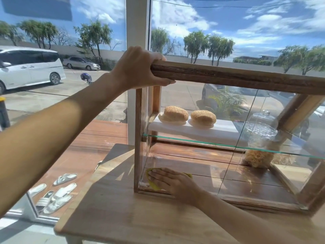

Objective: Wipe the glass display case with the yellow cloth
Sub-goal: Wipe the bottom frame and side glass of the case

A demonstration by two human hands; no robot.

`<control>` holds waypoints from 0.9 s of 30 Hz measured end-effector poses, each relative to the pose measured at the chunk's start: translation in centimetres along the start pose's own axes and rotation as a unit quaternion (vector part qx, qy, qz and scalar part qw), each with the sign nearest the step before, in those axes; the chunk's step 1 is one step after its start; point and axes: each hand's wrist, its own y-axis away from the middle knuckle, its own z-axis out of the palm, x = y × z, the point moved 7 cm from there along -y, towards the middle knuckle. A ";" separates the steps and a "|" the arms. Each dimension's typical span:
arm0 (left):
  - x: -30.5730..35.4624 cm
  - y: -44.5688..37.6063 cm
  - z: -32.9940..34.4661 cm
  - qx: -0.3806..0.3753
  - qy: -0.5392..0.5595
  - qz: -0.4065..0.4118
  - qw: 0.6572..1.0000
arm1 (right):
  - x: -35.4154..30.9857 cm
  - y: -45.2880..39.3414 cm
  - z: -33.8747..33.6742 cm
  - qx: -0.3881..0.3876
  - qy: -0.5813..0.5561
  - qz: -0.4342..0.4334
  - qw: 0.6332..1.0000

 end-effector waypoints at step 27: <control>0.4 0.2 -0.6 0.021 -0.012 -0.013 1.000 | 11.6 -7.4 -14.8 0.128 0.041 0.086 0.987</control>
